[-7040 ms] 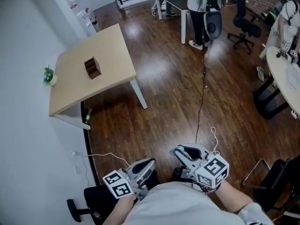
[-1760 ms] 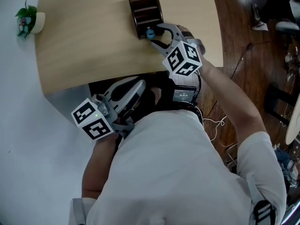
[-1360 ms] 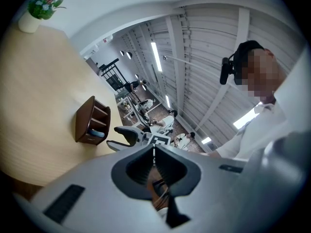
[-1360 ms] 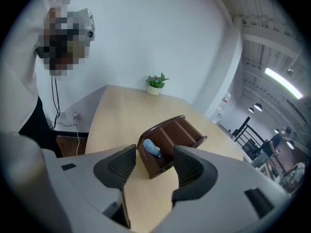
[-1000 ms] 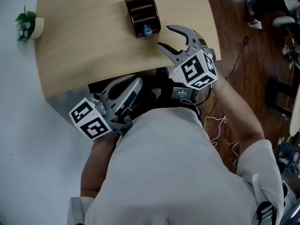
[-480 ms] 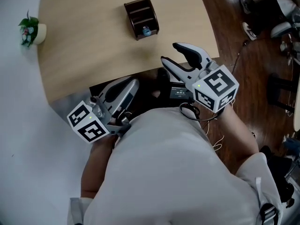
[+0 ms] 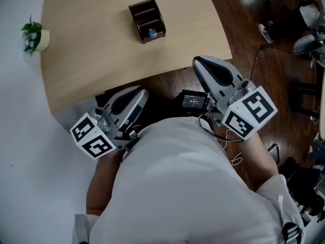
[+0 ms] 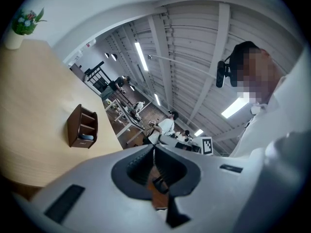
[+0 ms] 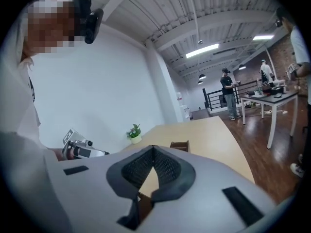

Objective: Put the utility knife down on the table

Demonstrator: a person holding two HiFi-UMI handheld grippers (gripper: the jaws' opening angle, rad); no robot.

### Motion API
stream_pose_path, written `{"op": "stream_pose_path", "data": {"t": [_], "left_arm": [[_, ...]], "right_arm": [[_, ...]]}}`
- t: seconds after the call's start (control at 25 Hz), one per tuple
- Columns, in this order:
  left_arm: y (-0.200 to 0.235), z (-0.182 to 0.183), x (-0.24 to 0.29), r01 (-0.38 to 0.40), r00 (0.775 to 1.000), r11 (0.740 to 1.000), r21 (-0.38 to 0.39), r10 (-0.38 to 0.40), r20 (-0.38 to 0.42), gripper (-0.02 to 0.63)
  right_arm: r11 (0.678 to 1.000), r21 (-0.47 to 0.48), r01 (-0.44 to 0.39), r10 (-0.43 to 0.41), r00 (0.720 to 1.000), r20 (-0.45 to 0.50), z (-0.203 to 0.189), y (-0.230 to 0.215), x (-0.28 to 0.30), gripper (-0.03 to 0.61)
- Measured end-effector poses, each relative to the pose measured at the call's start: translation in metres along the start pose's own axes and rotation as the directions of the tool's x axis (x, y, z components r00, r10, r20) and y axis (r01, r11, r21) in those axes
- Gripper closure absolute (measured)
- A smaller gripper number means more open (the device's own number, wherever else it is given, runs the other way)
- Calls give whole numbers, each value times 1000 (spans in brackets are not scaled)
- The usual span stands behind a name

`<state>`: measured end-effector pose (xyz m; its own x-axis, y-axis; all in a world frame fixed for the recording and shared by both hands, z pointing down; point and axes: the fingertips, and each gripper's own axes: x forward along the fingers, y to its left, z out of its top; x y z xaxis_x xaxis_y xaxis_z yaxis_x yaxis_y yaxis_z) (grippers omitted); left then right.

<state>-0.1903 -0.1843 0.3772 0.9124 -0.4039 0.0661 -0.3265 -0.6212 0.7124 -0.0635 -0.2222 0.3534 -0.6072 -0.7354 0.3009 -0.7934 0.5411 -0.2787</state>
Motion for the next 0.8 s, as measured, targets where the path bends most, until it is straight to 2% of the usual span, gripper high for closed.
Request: {"op": "stream_pose_path", "data": {"t": [0.2, 0.44, 0.72, 0.8], "left_arm": [[-6, -4, 3, -4, 1000, 999, 35, 4, 7, 611], [-12, -15, 8, -12, 1000, 1000, 18, 11, 16, 611], [-60, -54, 38, -62, 998, 998, -6, 62, 28, 611], [-88, -74, 51, -90, 995, 996, -8, 90, 38, 611]], "right_arm": [[1000, -8, -17, 16, 999, -37, -15, 4, -9, 578], [999, -8, -32, 31, 996, -84, -31, 7, -21, 578], [997, -15, -72, 71, 994, -88, -34, -15, -78, 578], [996, -15, -92, 90, 992, -86, -36, -24, -112, 578]]}}
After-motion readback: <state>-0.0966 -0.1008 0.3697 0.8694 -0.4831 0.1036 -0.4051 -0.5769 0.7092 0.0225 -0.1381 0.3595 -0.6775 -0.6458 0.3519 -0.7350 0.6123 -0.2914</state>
